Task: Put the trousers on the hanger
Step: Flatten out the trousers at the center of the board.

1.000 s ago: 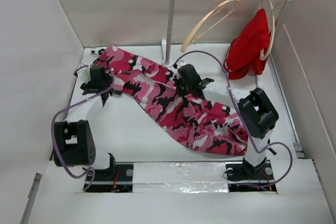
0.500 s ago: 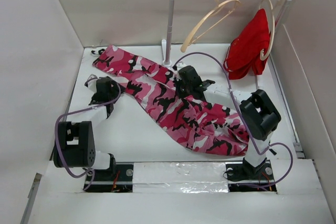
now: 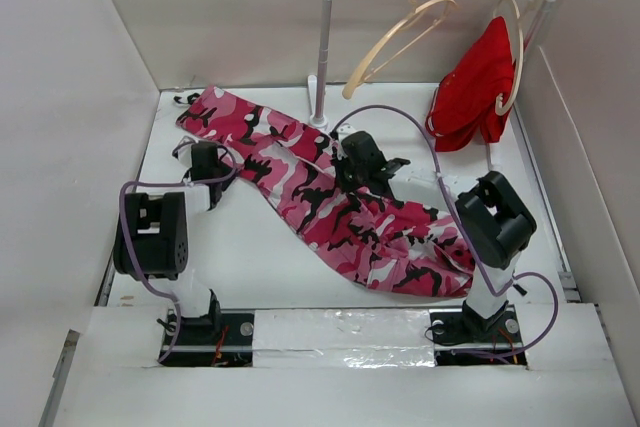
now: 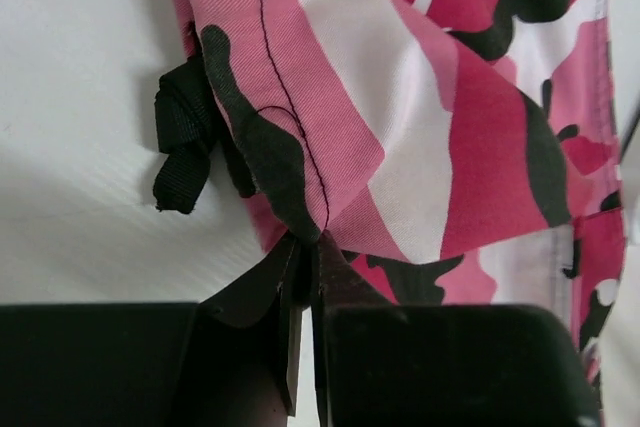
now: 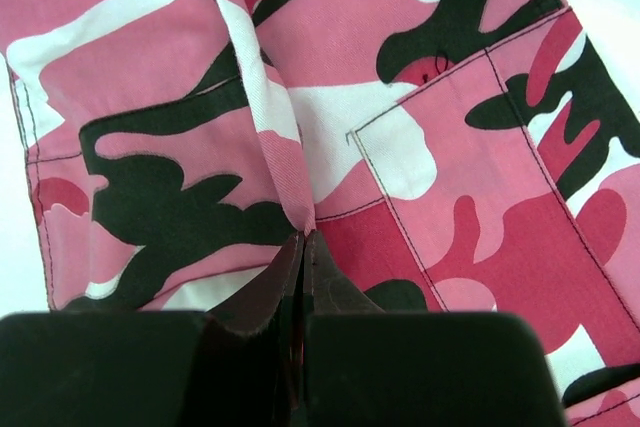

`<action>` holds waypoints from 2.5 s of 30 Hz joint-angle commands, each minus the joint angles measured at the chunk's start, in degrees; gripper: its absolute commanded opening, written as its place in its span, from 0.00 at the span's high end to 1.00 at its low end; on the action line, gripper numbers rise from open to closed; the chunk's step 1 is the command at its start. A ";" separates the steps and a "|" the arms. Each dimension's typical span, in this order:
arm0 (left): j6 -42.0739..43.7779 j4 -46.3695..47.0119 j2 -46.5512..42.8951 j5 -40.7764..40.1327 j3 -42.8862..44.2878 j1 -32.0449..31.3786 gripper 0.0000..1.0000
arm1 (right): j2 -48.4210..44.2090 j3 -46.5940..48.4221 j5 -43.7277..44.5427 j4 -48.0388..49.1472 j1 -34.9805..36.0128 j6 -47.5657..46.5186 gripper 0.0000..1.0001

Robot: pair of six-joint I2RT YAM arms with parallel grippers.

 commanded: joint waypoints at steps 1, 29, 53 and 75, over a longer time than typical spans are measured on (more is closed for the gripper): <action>-1.17 1.56 -5.03 -0.27 2.19 -0.21 1.00 | -3.12 -1.05 -0.51 3.04 1.40 0.05 1.00; 0.14 -31.32 -34.00 -18.72 8.30 2.34 0.99 | -3.66 -1.32 -4.46 3.21 0.70 -2.24 1.00; 11.82 -27.03 17.63 -17.24 50.19 4.62 0.33 | 9.98 15.91 5.47 -0.74 0.88 -1.98 0.66; -3.38 -5.48 -27.54 -31.11 -6.78 -58.63 0.84 | -53.10 -35.38 2.75 6.99 -37.59 18.93 0.97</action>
